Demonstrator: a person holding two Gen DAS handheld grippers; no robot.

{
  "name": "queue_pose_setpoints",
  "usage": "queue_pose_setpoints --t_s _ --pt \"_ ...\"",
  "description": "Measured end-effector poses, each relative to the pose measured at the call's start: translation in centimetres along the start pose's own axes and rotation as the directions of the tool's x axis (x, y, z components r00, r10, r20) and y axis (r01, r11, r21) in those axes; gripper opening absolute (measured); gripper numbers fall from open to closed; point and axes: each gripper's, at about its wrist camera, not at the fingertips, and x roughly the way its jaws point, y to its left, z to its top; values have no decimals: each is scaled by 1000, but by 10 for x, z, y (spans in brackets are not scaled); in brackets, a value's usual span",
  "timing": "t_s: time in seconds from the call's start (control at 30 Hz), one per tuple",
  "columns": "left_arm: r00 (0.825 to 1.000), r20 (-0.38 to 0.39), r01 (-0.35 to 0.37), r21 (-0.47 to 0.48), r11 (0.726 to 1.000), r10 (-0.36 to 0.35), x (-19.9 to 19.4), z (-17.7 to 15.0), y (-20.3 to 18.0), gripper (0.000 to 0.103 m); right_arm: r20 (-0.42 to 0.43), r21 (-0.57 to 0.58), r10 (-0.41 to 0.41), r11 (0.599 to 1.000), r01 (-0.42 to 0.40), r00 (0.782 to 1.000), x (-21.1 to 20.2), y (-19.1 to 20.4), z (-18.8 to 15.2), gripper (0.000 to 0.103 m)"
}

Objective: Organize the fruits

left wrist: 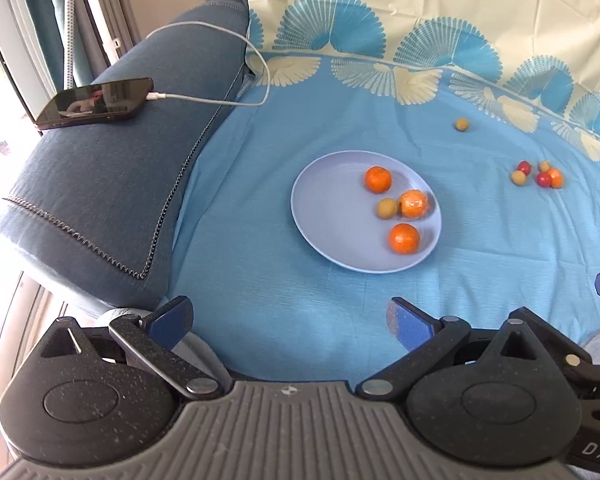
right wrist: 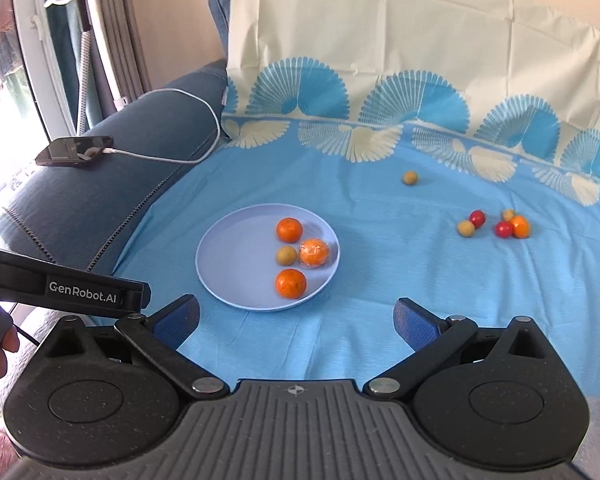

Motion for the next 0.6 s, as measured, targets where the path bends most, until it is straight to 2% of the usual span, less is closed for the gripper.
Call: queue_pose_setpoints --t_s 0.33,0.6 --pt "997 74 -3 14 1000 2 -35 -14 -8 103 91 -17 -8 1000 9 996 -40 1 -10 102" --pt "995 104 -2 21 1000 0 -49 -19 -10 103 114 -25 2 1000 1 993 -54 3 -13 102"
